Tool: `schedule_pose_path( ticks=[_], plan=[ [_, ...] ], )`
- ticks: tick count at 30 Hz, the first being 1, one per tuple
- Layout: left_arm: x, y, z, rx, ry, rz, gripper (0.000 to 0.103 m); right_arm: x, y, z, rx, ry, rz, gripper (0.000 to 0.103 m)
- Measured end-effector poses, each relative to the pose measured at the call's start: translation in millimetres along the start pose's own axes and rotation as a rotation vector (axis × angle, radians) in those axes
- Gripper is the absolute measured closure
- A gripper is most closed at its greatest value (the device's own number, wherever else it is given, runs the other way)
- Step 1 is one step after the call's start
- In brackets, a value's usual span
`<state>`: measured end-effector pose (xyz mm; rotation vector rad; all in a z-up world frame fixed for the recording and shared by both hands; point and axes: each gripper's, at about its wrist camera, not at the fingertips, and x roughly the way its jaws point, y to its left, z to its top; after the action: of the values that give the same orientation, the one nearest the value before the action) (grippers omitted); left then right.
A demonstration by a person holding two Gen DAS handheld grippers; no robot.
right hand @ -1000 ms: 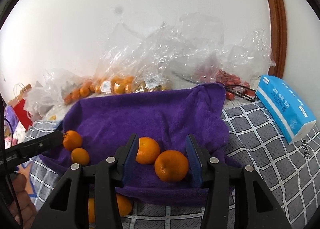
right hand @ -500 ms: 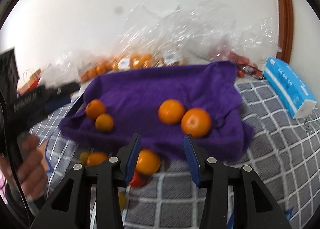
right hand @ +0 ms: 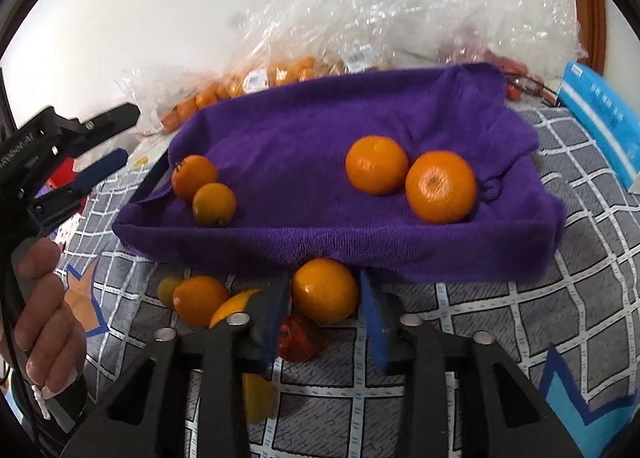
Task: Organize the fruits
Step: 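Withdraw both open tools from the oranges on the towel, then grasp a large orange with the right tool while the left tool grasps a yellow fruit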
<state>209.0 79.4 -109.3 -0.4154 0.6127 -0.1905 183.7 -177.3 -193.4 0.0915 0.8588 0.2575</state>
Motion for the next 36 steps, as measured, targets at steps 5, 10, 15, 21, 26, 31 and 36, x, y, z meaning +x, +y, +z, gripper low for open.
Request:
schedule_pose_path(
  ticks=[5, 10, 15, 21, 26, 31, 36],
  plan=[
    [3, 0, -1, -0.006, 0.018, -0.005, 0.043, -29, -12, -1, 0.007, -0.079, -0.066, 0.069],
    [1, -3, -2, -0.002, 0.014, -0.014, 0.043, -41, -27, -10, -0.006, -0.072, -0.160, 0.069],
    [2, -7, -5, 0.027, 0.013, -0.001, 0.043, -30, -34, -22, -0.001, -0.032, -0.171, 0.068],
    [2, -11, -8, 0.044, 0.024, -0.001, 0.043, -39, -38, -26, 0.018, -0.095, -0.146, 0.069],
    [-1, -17, -11, 0.075, 0.032, -0.025, 0.043, -50, -55, -28, 0.105, -0.145, -0.096, 0.069],
    [-4, -30, -13, 0.109, 0.082, -0.017, 0.048, -49, -56, -25, 0.119, -0.145, -0.088, 0.069],
    [-32, -40, -27, 0.170, 0.125, -0.043, 0.051, -51, -55, -27, 0.113, -0.152, -0.093, 0.068]
  ],
)
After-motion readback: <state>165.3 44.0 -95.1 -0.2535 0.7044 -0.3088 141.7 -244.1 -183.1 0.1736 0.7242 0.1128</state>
